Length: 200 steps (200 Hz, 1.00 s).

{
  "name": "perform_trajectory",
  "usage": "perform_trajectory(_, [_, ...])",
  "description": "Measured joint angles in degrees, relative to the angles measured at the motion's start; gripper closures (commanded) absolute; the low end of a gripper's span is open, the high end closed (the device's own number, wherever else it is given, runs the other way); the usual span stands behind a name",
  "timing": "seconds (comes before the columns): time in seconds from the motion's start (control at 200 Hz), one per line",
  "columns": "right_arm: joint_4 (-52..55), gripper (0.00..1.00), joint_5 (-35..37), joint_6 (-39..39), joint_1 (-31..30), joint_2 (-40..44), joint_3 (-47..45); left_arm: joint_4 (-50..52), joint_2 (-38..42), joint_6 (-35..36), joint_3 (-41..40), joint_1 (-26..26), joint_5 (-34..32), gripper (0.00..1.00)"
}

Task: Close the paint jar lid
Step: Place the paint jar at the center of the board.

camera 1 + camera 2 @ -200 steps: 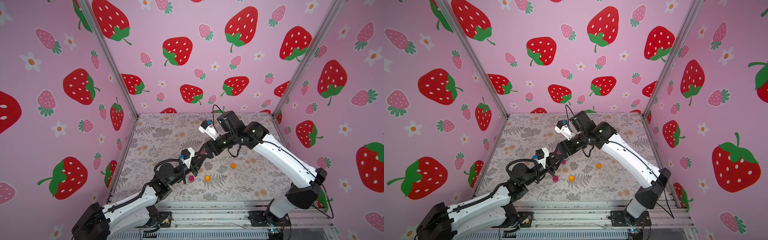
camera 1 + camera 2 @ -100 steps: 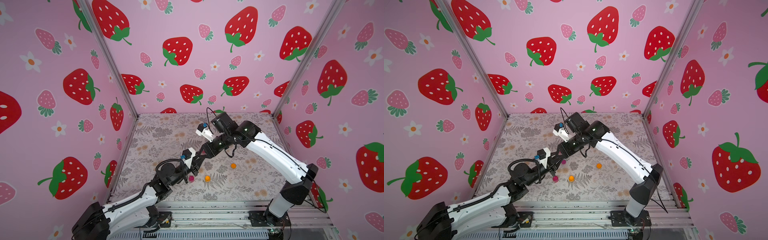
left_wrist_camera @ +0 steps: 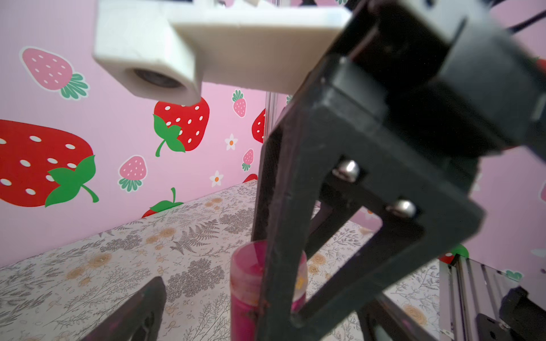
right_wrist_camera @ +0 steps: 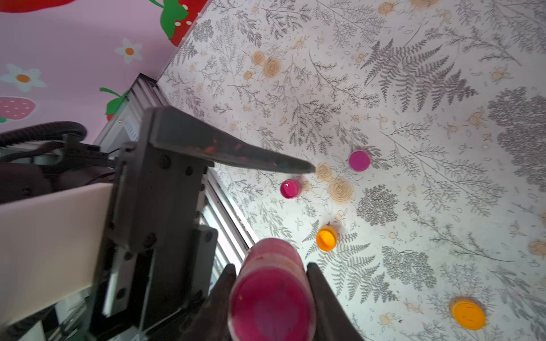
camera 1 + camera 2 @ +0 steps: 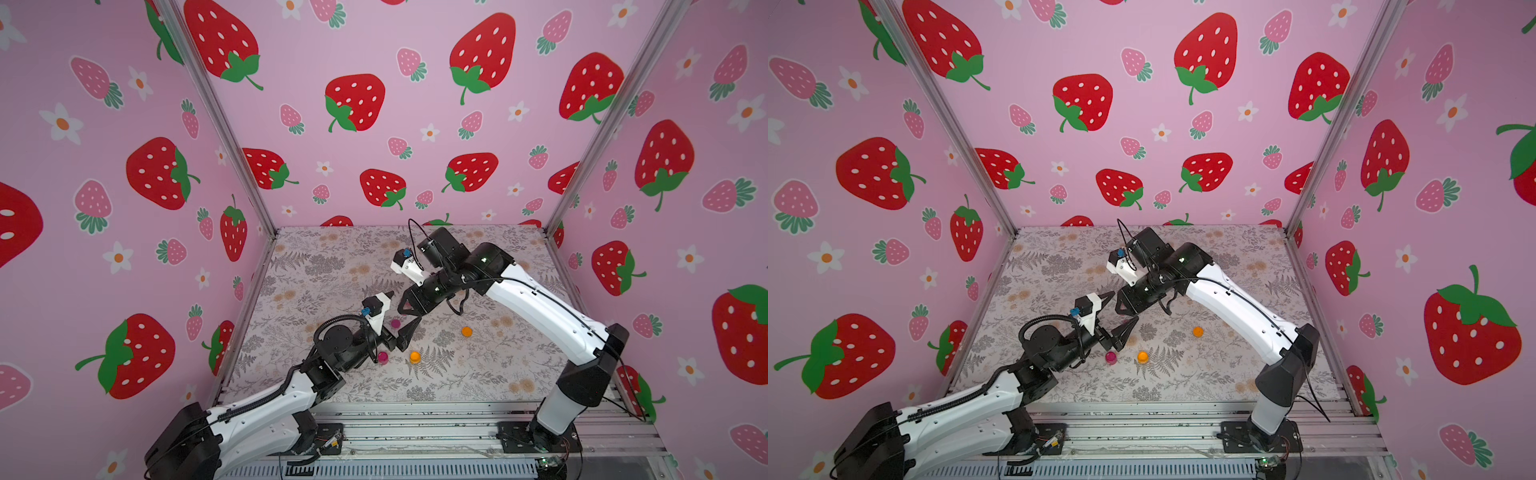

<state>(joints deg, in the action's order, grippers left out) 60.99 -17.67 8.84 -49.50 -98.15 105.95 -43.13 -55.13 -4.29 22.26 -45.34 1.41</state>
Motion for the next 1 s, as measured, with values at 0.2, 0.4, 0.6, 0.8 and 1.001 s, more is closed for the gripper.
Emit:
perform_trajectory(0.2, [-3.8,0.80,4.1,-3.7,8.4,-1.2,-7.3,4.7,3.8,-3.8,-1.9,3.6,-1.0,0.01])
perform_trajectory(0.4, [-12.7,0.78,8.1,-7.5,15.7,-7.7,-12.0,11.1,9.2,-5.3,-4.2,5.8,-3.1,0.01])
perform_trajectory(0.6, [-20.8,0.76,9.6,-12.2,19.5,-16.9,-14.2,15.4,14.3,-5.4,-4.3,6.4,-4.9,0.01])
perform_trajectory(0.8, [-26.8,0.67,10.7,-17.0,20.0,-20.8,-16.9,17.9,17.2,-5.4,-5.8,6.5,-6.6,0.01])
perform_trajectory(1.001, [-29.5,0.49,10.4,-20.4,20.0,-20.8,-20.2,19.5,18.6,-5.5,-6.7,6.6,-7.4,0.01])
